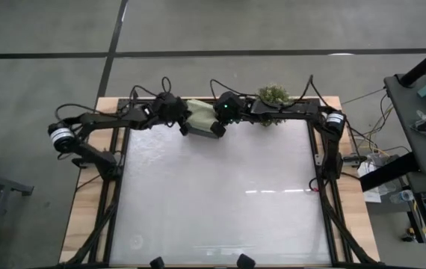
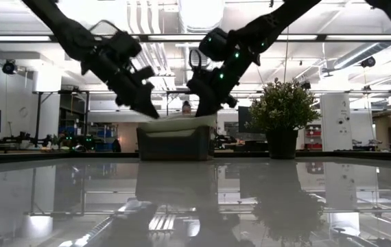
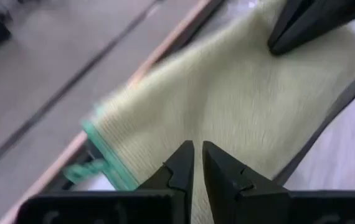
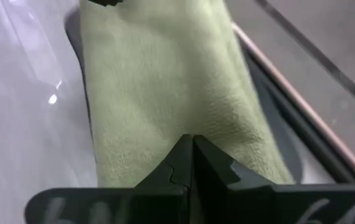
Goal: Fold microfiber towels
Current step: Put the folded green microfiber towel into the black bin
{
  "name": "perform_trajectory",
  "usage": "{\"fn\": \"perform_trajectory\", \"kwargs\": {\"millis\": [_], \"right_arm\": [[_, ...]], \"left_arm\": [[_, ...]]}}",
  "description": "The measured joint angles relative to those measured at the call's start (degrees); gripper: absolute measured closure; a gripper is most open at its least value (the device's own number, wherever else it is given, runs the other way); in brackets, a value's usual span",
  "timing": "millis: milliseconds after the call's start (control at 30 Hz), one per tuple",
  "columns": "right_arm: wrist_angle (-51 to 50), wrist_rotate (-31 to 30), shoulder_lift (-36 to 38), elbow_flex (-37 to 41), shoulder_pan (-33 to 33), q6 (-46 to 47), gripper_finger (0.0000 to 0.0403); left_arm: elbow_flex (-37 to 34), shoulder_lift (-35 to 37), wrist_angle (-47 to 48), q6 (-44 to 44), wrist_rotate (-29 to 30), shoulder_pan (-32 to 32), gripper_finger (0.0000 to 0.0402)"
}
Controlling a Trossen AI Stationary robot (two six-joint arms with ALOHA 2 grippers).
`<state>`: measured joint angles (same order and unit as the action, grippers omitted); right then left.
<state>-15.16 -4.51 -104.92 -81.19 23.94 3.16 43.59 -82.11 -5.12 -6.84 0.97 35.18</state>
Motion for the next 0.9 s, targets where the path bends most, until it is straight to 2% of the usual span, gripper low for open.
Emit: {"fn": "perform_trajectory", "kwargs": {"millis": [233,433,667,900], "right_arm": [[0.35,0.0,3.96,0.0,0.85,-1.7,0.0394],[0.59,-0.02,4.26,0.0,2.96,-1.66,0.0394],[0.76,-0.01,0.82,0.0,3.58,-1.7,0.0394],[1.21,-0.18,-2.77,-0.07,3.65,-2.75,0.0394]], "left_arm": [[0.0,3.03,-4.1,-2.53,0.13,1.23,0.0382],[2.37,-2.41,-7.93,-2.57,0.2,2.97,0.0382],[6.08,-10.93,-6.37,-2.44,2.95,3.82,0.0382],[6.75,-13.56,-5.1,-1.02,3.87,3.82,0.0382]]}}
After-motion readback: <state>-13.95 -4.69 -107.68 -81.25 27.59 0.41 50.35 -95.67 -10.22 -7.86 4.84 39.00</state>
